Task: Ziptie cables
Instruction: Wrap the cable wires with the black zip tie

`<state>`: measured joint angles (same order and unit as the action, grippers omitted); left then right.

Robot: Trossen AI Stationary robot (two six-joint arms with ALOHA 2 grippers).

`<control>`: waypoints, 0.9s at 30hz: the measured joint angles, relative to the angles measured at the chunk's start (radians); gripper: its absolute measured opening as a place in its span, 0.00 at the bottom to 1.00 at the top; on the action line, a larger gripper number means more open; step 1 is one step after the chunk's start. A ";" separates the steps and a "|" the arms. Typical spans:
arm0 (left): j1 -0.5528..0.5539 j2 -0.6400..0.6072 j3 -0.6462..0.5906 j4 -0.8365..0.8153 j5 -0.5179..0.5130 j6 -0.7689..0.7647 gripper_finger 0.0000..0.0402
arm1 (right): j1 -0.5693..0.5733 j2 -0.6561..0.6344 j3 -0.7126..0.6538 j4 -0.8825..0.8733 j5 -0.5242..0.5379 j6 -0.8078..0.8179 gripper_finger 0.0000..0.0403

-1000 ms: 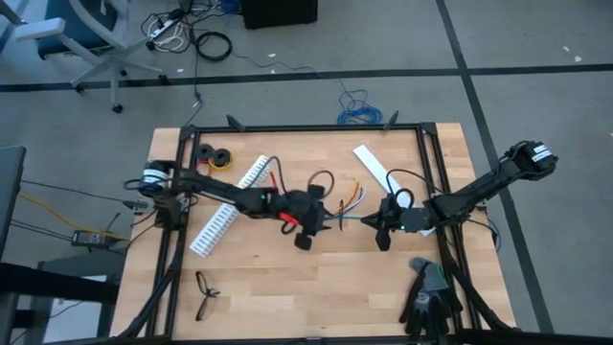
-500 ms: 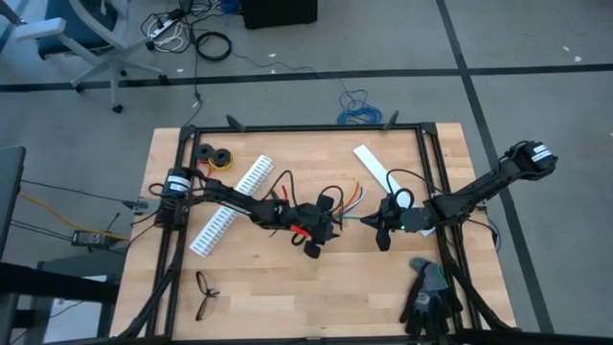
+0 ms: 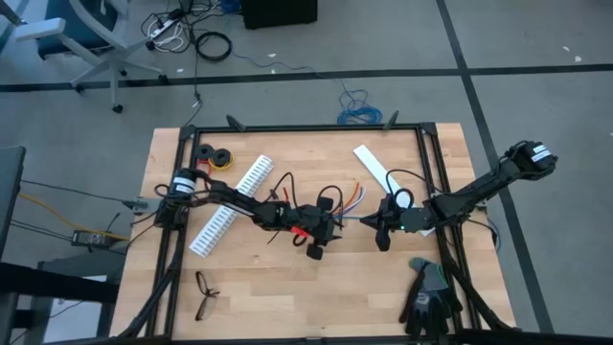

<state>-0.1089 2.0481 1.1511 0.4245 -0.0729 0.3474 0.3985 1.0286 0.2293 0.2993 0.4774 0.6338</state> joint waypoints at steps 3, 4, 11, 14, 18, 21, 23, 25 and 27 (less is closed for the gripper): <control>0.005 0.006 -0.001 0.001 0.005 -0.030 0.38 | 0.000 0.000 0.000 -0.001 0.000 0.001 0.00; 0.008 0.006 -0.001 0.002 0.005 -0.037 0.36 | 0.000 0.000 0.000 0.000 0.000 0.000 0.00; 0.011 0.005 -0.001 0.032 0.007 -0.045 0.25 | 0.000 0.000 0.000 -0.001 0.000 0.000 0.00; 0.010 0.005 -0.001 0.026 0.007 -0.053 0.21 | 0.000 0.000 0.000 -0.002 0.000 0.000 0.00; 0.017 0.005 -0.001 0.032 0.007 -0.094 0.17 | 0.000 0.000 0.000 -0.003 0.000 0.000 0.00; 0.027 0.013 -0.001 0.024 0.007 -0.121 0.11 | 0.000 0.000 0.000 -0.004 0.000 0.000 0.00; 0.030 0.021 -0.001 0.022 0.007 -0.142 0.04 | 0.000 0.000 0.000 -0.003 0.000 0.000 0.00; 0.031 0.033 -0.002 0.033 0.006 -0.171 0.02 | 0.000 0.000 0.000 -0.002 0.000 0.000 0.00; 0.031 0.041 -0.001 0.047 0.007 -0.197 0.01 | 0.000 0.000 0.000 0.001 0.000 0.000 0.00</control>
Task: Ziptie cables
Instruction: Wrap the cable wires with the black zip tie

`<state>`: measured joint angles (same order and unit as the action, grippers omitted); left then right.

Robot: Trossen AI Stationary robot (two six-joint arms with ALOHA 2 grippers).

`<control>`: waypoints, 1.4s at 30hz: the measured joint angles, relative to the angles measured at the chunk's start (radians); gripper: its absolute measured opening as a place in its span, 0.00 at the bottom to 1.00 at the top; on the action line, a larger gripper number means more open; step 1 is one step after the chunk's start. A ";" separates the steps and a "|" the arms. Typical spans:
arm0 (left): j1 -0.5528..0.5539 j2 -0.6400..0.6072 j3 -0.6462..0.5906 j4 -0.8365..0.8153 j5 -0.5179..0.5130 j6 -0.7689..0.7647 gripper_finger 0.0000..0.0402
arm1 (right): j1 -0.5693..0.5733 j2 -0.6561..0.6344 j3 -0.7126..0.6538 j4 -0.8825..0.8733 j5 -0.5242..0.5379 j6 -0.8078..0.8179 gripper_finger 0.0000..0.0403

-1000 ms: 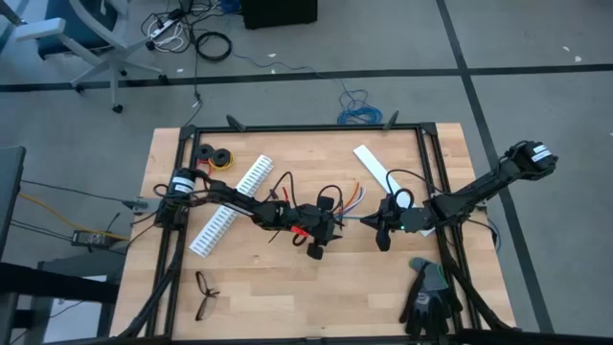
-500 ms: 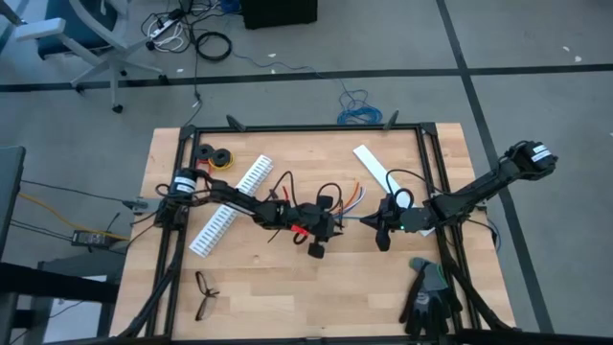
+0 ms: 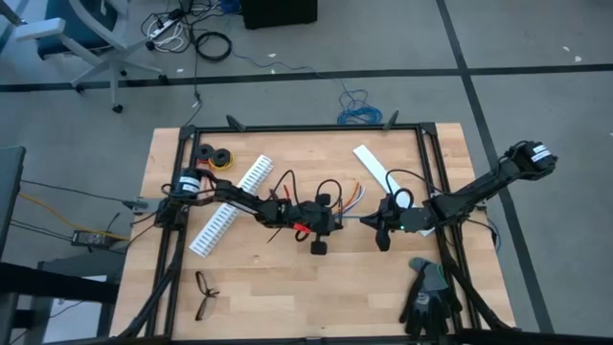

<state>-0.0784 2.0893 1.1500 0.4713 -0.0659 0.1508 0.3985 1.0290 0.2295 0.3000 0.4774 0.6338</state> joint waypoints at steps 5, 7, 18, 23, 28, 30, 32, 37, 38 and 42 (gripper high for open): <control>-0.002 -0.015 -0.001 0.038 0.052 -0.093 0.01 | 0.002 0.000 0.000 0.011 0.000 0.033 0.00; -0.002 -0.036 -0.001 0.062 0.093 -0.143 0.01 | 0.009 0.000 0.000 0.011 0.000 0.045 0.00; 0.019 -0.160 -0.008 -0.031 0.214 -0.296 0.00 | 0.066 0.160 0.000 0.251 0.000 0.075 0.00; 0.045 -0.147 -0.060 -0.028 0.173 -0.343 0.00 | 0.070 0.337 0.000 0.519 0.001 -0.011 0.00; 0.053 -0.147 -0.098 0.056 0.170 -0.354 0.00 | 0.044 0.485 0.017 0.647 0.029 -0.044 0.00; 0.053 -0.147 -0.102 0.061 0.170 -0.360 0.00 | 0.030 0.527 0.046 0.657 0.024 -0.069 0.02; 0.052 -0.147 -0.101 0.058 0.172 -0.361 0.00 | 0.020 0.551 0.071 0.666 0.006 -0.101 0.05; 0.052 -0.147 -0.101 0.042 0.183 -0.361 0.00 | 0.016 0.533 0.079 0.668 -0.002 -0.158 0.16; 0.053 -0.147 -0.101 0.036 0.183 -0.361 0.00 | 0.016 0.521 0.077 0.668 -0.002 -0.160 0.18; 0.052 -0.146 -0.102 0.031 0.183 -0.349 0.00 | 0.015 0.490 0.072 0.666 0.000 -0.173 0.25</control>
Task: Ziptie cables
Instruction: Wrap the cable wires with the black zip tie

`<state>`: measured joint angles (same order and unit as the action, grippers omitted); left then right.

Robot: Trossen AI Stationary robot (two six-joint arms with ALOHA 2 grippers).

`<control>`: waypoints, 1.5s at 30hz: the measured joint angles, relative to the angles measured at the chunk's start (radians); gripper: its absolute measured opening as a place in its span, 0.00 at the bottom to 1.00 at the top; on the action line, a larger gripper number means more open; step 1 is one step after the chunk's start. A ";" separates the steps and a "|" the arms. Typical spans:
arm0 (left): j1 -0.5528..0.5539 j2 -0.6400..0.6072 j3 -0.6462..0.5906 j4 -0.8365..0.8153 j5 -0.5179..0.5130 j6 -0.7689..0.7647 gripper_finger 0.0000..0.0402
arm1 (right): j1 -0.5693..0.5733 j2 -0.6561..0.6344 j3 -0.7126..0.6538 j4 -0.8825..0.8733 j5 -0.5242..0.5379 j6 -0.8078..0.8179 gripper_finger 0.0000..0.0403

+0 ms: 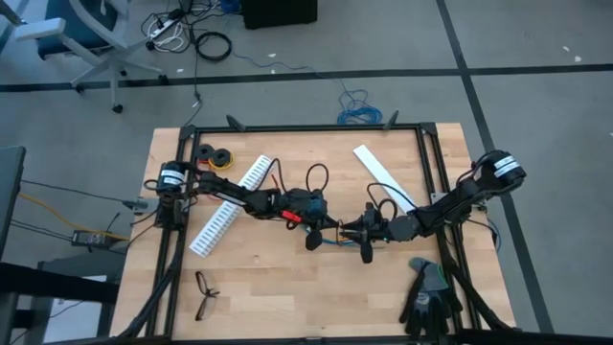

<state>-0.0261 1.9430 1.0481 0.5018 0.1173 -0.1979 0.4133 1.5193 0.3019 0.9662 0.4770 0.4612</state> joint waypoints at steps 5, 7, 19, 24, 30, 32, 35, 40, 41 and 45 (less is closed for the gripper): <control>0.001 0.000 0.000 0.008 0.000 0.003 0.00 | -0.035 0.000 0.019 -0.073 -0.002 0.033 0.26; 0.001 0.000 0.000 0.012 -0.001 0.003 0.00 | -0.047 0.000 0.027 -0.122 0.000 0.039 0.26; 0.002 0.000 0.000 0.032 -0.018 0.006 0.00 | -0.096 0.000 0.059 -0.137 -0.026 -0.025 0.26; 0.000 0.000 0.000 0.041 -0.023 0.006 0.00 | -0.123 0.000 0.077 -0.165 -0.119 -0.029 0.21; -0.001 0.000 0.000 0.042 -0.027 0.005 0.00 | -0.126 0.000 0.077 -0.153 -0.102 -0.094 0.04; -0.002 0.000 0.000 0.042 -0.027 0.005 0.00 | -0.125 0.000 0.077 -0.155 -0.106 -0.093 0.03; -0.001 0.000 0.000 0.042 -0.027 0.004 0.00 | -0.126 0.000 0.078 -0.174 -0.106 -0.050 0.04; 0.002 0.002 0.000 0.053 -0.023 0.003 0.00 | -0.096 -0.002 0.080 -0.201 -0.102 -0.033 0.02; 0.002 0.002 0.000 0.054 -0.022 0.003 0.00 | -0.092 -0.002 0.080 -0.202 -0.102 -0.026 0.02; 0.002 0.003 -0.001 0.072 -0.019 0.002 0.00 | -0.080 -0.003 0.082 -0.250 -0.098 0.031 0.02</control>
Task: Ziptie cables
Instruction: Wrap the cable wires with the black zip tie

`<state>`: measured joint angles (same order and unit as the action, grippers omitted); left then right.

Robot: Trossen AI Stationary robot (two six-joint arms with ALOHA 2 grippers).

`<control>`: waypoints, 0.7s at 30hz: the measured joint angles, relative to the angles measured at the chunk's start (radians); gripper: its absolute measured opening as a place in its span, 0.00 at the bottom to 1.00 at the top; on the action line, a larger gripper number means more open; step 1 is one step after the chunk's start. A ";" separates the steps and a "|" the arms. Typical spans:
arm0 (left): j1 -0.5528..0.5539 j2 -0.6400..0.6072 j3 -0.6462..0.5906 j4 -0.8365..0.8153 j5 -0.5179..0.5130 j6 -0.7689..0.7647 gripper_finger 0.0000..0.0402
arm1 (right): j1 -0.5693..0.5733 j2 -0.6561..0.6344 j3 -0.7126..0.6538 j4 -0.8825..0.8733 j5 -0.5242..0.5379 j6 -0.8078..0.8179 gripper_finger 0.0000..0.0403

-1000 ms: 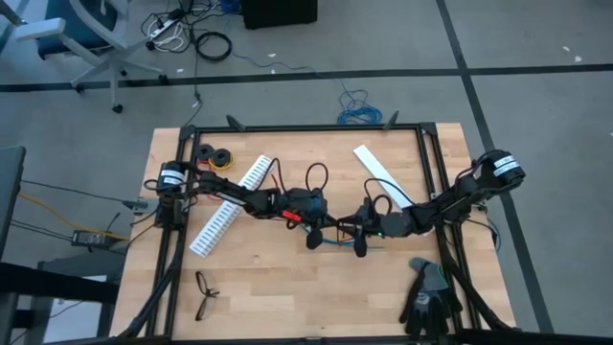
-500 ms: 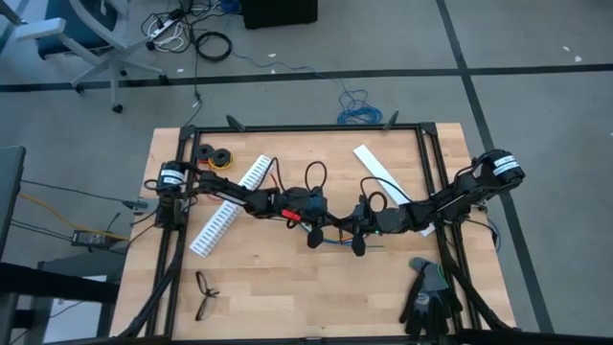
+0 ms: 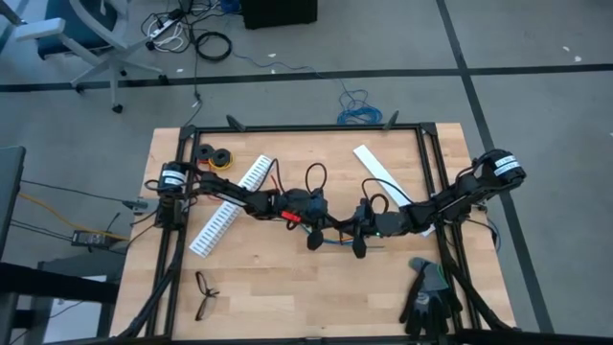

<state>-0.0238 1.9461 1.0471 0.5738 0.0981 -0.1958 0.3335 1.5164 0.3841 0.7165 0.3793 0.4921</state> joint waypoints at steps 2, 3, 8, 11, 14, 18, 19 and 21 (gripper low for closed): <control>0.000 0.001 0.000 0.008 0.001 0.000 0.00 | 0.007 -0.001 0.001 -0.015 -0.009 0.024 0.02; 0.000 0.001 0.000 0.008 0.002 0.000 0.00 | 0.012 -0.001 0.001 -0.021 -0.011 0.031 0.02; 0.004 0.001 0.000 0.024 0.006 -0.001 0.00 | 0.030 -0.001 0.000 -0.026 -0.018 0.055 0.02; 0.006 0.001 -0.002 0.038 0.008 -0.003 0.00 | 0.031 -0.001 -0.001 -0.028 -0.048 0.082 0.02; 0.012 0.001 -0.002 0.044 0.008 -0.003 0.00 | 0.039 -0.001 -0.002 -0.027 -0.051 0.090 0.03; 0.017 0.001 -0.002 0.049 -0.002 -0.003 0.00 | 0.048 0.000 -0.002 -0.028 -0.052 0.110 0.06; 0.017 0.001 -0.002 0.057 -0.016 -0.002 0.00 | 0.051 0.000 -0.003 -0.032 -0.059 0.111 0.07; 0.025 0.001 -0.002 0.085 -0.035 -0.001 0.00 | 0.053 0.003 -0.006 -0.051 -0.085 0.118 0.07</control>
<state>0.0009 1.9466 1.0453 0.6584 0.0629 -0.1965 0.3866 1.5190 0.3782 0.6658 0.2947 0.6104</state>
